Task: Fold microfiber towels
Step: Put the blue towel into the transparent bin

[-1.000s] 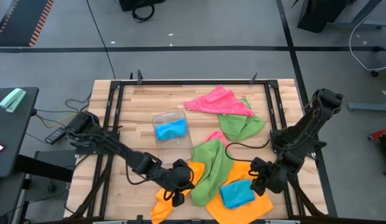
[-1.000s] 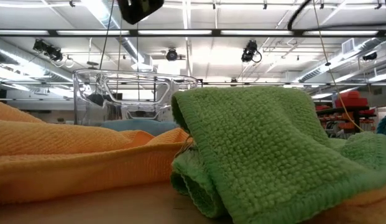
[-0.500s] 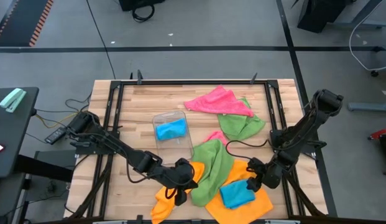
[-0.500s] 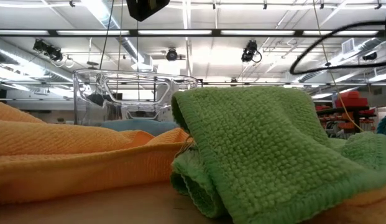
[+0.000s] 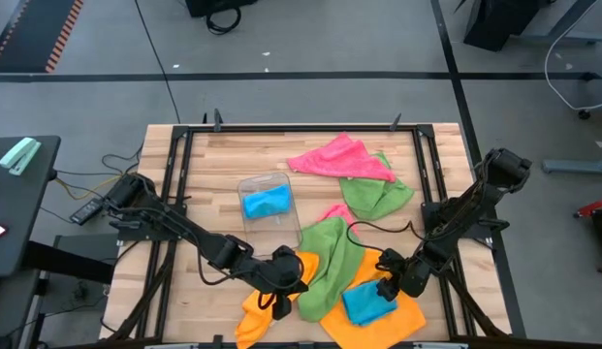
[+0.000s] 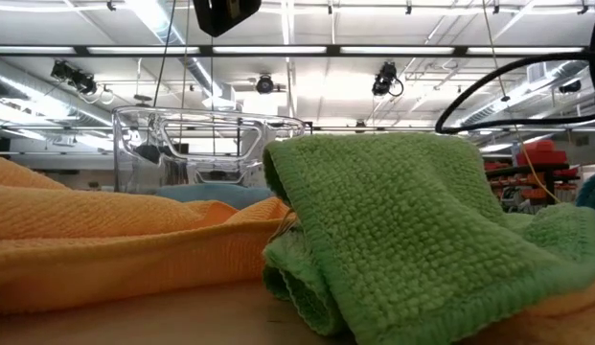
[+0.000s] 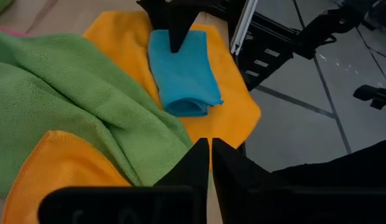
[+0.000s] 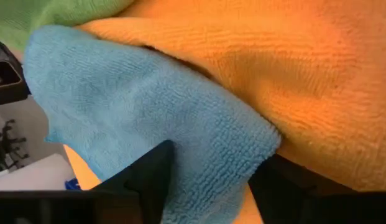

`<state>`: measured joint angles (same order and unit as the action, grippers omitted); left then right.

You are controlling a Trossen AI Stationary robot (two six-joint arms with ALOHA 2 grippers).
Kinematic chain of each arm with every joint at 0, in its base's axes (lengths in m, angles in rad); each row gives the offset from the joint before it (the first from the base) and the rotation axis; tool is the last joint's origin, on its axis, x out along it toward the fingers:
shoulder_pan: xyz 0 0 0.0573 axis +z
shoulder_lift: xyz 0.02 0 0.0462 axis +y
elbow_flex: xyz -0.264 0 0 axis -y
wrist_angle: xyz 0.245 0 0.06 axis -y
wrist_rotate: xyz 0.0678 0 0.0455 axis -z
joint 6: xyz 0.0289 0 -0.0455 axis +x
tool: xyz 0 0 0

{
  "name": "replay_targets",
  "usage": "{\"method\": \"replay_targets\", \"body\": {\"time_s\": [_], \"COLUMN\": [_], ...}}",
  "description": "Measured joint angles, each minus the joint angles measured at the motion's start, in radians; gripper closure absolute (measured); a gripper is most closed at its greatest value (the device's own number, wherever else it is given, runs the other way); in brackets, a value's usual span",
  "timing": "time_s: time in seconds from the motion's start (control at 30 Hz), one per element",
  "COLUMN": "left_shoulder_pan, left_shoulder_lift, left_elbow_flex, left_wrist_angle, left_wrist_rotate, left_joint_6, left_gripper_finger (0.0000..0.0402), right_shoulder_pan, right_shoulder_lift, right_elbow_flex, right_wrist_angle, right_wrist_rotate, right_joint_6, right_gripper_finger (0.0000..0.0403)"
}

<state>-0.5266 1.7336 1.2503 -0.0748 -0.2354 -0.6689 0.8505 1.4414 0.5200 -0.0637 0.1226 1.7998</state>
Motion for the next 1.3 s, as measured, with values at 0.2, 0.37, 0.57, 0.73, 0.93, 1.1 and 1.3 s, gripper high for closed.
{"method": "replay_targets", "body": {"time_s": [0.2, 0.37, 0.57, 0.73, 0.93, 1.1, 1.3], "left_shoulder_pan": [0.0, 0.002, 0.002, 0.011, 0.058, 0.109, 0.151], "left_shoulder_lift": [0.0, 0.0, 0.0, 0.06, 0.233, 0.364, 0.533], "left_elbow_flex": [0.0, 0.0, 0.0, 0.0, 0.014, 0.113, 0.34], "left_wrist_angle": [-0.015, -0.019, 0.034, 0.15, 0.424, 0.475, 0.4], "left_wrist_rotate": [0.0, 0.0, -0.084, -0.213, -0.194, -0.123, 0.017], "left_joint_6": [0.0, 0.0, -0.051, -0.072, -0.083, -0.108, -0.083], "left_gripper_finger": [0.0378, 0.039, 0.0378, 0.0335, 0.0259, 0.019, 0.0127], "right_shoulder_pan": [0.0, 0.0, 0.0, 0.001, 0.0, 0.002, 0.005], "right_shoulder_lift": [-0.004, -0.041, -0.092, -0.107, -0.106, -0.106, -0.106], "right_elbow_flex": [0.013, 0.013, 0.017, 0.081, 0.156, 0.164, 0.164], "right_wrist_angle": [0.002, 0.002, -0.006, -0.109, -0.237, -0.248, -0.244], "right_wrist_rotate": [0.001, 0.0, 0.016, 0.054, 0.118, 0.135, 0.137], "right_joint_6": [-0.045, -0.062, -0.121, -0.289, -0.447, -0.502, -0.573], "right_gripper_finger": [0.0282, 0.0354, 0.0387, 0.039, 0.0388, 0.0382, 0.0381]}}
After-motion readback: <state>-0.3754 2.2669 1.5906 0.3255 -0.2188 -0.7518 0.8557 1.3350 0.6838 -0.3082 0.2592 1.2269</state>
